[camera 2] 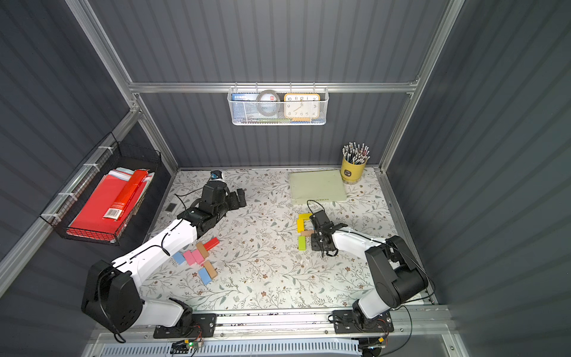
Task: Assemble the number 8 with building blocks
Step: Assemble the building block at the center of the board, then pick up the building block from the center of the board.
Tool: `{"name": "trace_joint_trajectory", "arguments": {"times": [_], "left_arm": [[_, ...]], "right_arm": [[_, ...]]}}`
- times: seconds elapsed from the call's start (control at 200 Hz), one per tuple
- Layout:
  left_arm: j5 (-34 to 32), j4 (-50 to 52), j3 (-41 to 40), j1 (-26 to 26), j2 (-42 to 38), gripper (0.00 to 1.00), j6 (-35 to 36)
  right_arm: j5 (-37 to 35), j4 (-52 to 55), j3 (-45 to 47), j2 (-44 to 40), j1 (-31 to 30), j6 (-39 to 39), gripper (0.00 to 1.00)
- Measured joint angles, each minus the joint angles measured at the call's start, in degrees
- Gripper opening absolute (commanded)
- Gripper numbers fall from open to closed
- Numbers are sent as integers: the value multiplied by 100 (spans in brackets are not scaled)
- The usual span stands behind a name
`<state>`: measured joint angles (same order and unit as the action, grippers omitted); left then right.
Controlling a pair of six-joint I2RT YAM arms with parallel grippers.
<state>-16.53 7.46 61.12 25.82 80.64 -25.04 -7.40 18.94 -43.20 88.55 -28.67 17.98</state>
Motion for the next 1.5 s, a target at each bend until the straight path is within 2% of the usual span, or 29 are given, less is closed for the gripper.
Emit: {"name": "trace_joint_trajectory", "arguments": {"times": [0.55,0.695,0.8,0.93,1.115,1.296,1.501], "left_arm": [[0,0,0,0,0,99,2],[0,0,0,0,0,99,2],[-2,0,0,0,0,100,2],[-50,9,0,0,0,99,-2],[-286,170,0,0,-7,99,-170],[-479,699,-50,0,-256,99,-597],[-494,1438,-72,-94,-643,99,-1012]], "right_arm": [[-17,-7,-94,96,0,-2,22],[-37,-7,-96,96,-7,2,37],[-37,-7,-101,96,-11,68,55],[-28,146,-184,-2,-20,59,67],[42,413,-616,-739,-20,96,73],[133,205,-778,-1676,-20,81,76],[160,39,-647,-2024,-20,39,76]]}}
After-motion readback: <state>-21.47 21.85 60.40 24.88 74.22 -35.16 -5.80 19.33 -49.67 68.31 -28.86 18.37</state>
